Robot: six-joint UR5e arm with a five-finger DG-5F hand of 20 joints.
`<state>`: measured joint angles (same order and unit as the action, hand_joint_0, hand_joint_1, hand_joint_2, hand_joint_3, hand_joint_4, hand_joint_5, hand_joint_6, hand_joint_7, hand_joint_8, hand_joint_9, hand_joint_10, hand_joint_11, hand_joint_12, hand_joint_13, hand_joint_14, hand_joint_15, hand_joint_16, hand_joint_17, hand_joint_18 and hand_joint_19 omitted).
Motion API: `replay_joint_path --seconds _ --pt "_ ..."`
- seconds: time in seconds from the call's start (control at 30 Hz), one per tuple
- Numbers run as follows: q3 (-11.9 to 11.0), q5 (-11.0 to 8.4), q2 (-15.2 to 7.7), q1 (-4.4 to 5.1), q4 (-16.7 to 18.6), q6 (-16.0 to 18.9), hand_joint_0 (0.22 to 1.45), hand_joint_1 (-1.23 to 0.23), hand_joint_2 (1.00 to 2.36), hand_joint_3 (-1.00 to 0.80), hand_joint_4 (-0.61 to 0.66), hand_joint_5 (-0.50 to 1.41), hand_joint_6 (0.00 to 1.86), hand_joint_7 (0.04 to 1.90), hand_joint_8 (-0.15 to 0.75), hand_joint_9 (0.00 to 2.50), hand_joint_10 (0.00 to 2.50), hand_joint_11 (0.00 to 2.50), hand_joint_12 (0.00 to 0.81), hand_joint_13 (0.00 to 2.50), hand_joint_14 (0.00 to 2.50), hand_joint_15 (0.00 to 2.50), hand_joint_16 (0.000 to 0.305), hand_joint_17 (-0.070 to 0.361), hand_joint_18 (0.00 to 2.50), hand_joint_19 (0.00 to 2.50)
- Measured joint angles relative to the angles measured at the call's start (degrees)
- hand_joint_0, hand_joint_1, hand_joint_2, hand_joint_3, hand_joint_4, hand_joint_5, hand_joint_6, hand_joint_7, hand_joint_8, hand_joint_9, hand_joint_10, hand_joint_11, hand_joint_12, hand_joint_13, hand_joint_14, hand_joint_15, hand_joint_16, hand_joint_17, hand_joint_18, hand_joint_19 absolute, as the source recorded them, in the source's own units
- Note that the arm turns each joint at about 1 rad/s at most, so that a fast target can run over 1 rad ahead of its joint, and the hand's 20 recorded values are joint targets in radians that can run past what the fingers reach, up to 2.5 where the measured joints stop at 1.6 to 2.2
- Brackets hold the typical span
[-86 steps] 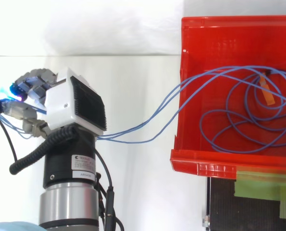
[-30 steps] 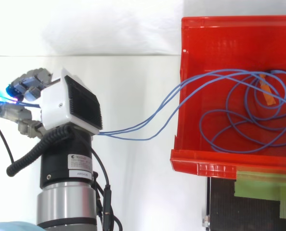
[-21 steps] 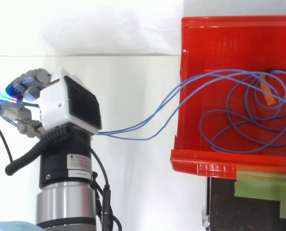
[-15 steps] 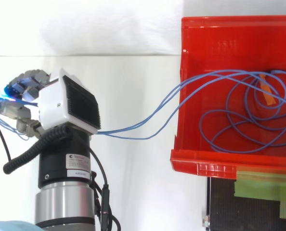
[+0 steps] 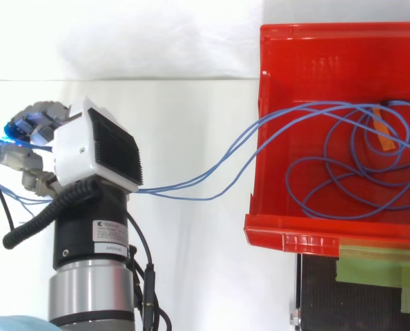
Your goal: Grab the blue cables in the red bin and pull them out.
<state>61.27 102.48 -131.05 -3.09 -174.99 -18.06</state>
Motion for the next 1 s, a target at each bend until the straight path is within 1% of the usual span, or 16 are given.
replay_joint_path --seconds 0.03,0.1,0.17,0.67,0.87,1.0 --pt "0.00 0.00 0.00 0.01 0.00 0.00 0.84 -0.90 1.00 -1.00 0.10 0.78 0.66 0.64 0.276 0.93 0.02 1.18 0.303 0.96 2.07 1.06 0.043 0.097 1.01 1.25" --pt "0.00 0.00 0.00 0.03 0.00 0.00 0.86 -0.94 1.00 -1.00 0.11 0.73 0.76 0.59 0.274 0.93 0.02 1.18 0.309 0.96 2.07 1.07 0.044 0.098 1.01 1.24" --pt "0.00 0.00 0.00 0.07 0.00 0.00 0.87 -0.95 1.00 -1.00 0.10 0.70 0.83 0.55 0.274 0.92 0.02 1.19 0.303 0.96 2.06 1.07 0.043 0.097 1.01 1.25" --pt "0.00 0.00 0.01 0.10 -0.01 0.04 0.93 -1.00 1.00 -1.00 0.10 0.53 1.05 0.41 0.266 0.90 0.02 1.19 0.309 0.94 2.10 1.06 0.044 0.099 1.01 1.24" --pt "0.00 0.00 0.01 0.10 -0.08 0.08 0.96 -1.01 1.00 -0.90 0.09 0.46 1.14 0.37 0.262 0.89 0.01 1.21 0.303 0.93 2.11 1.06 0.044 0.099 1.01 1.24" --pt "0.01 0.00 0.00 0.10 -0.09 0.09 0.97 -1.01 1.01 -0.86 0.08 0.44 1.17 0.35 0.259 0.88 0.01 1.21 0.309 0.93 2.12 1.06 0.044 0.099 1.01 1.24"
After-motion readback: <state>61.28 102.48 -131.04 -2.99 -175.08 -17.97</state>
